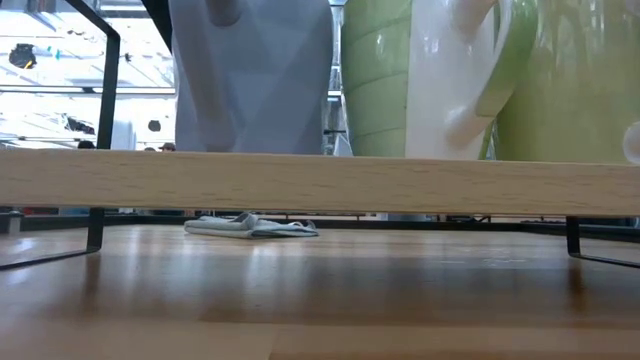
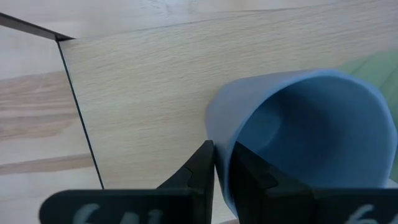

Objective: Stack small to large cups/mugs on shelf
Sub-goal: Put the blue mug on the shelf, then return to Home Position

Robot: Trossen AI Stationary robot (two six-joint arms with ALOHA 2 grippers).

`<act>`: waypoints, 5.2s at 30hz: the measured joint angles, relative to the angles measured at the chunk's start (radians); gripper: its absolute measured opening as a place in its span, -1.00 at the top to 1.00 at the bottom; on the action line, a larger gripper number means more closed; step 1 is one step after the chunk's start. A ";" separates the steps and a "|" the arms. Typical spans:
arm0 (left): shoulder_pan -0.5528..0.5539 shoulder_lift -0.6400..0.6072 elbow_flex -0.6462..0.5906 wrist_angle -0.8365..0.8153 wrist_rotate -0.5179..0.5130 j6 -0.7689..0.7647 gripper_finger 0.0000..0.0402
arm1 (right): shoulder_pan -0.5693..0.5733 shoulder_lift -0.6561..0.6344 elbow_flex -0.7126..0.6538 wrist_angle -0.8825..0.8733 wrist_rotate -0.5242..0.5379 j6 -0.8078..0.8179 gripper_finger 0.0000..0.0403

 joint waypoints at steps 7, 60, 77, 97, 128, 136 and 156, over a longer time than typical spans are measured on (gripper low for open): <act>0.000 0.000 0.000 0.008 0.024 -0.002 0.78 | 0.000 0.000 0.000 0.000 0.000 -0.001 -0.05; -0.037 0.003 0.239 -0.168 -0.033 -0.010 0.15 | 0.000 0.000 0.000 0.000 -0.004 -0.007 -0.05; -0.047 0.002 0.553 -0.293 -0.777 0.994 0.15 | -0.002 0.000 -0.003 0.141 0.002 -0.107 -0.05; 0.081 -0.128 0.514 -0.355 -0.909 1.394 0.15 | -0.030 0.000 -0.001 0.244 0.211 -0.287 -0.05; 0.232 -1.078 -0.933 0.685 -0.998 1.717 0.15 | -0.322 0.000 0.000 0.249 0.208 -0.253 -0.05; 0.358 -1.301 -1.241 1.125 -0.823 2.014 0.15 | -0.424 0.000 0.000 0.249 0.207 -0.233 -0.05; 0.759 -1.465 -1.469 1.356 -0.534 2.172 0.15 | -0.692 0.000 0.000 0.245 0.116 -0.180 -0.05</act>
